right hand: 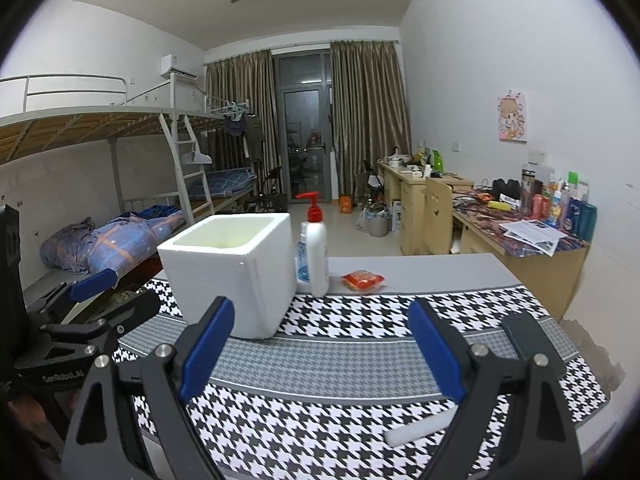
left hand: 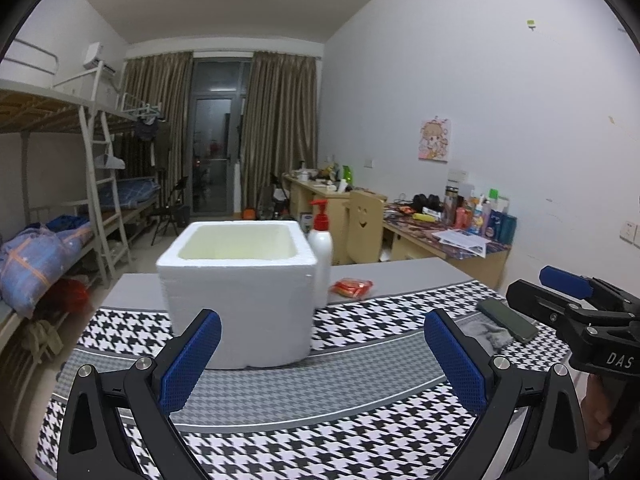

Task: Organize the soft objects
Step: 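Move both tools toward the grey sock and the white foam roll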

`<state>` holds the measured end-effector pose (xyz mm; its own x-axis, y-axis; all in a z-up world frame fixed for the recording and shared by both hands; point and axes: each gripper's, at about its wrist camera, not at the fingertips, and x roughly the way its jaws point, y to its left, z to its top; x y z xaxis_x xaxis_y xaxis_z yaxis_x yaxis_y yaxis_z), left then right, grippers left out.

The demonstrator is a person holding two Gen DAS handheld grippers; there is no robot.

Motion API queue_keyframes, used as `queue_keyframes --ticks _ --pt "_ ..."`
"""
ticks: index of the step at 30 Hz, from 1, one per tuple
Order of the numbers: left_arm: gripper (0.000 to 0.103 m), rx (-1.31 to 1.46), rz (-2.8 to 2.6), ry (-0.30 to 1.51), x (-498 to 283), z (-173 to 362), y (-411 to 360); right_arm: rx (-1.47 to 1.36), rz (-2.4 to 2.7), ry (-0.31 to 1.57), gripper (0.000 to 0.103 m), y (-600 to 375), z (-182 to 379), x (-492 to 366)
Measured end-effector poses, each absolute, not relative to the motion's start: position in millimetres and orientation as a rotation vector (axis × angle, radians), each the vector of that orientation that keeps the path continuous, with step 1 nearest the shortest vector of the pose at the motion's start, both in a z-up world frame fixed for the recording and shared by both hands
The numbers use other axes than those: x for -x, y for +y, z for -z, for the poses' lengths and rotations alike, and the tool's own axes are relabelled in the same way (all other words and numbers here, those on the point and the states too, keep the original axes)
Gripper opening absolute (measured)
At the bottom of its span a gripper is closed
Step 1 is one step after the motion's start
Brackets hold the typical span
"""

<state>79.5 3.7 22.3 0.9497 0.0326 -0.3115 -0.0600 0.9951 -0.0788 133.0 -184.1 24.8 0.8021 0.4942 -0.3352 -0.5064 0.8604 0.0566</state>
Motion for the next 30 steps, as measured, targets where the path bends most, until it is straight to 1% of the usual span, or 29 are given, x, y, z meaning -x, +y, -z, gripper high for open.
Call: queue_keyframes --ticks 13,30 --pt "0.102 0.076 0.025 0.344 -87.0 -15.0 -30.9 0.040 -0.462 0.352 0.092 -211.8 -20.4 -131.2" --pt "0.102 0.065 0.069 0.393 -105.5 2.8 -65.3 0.024 -0.415 0.406 0.092 -248.4 -5.6 -146.7"
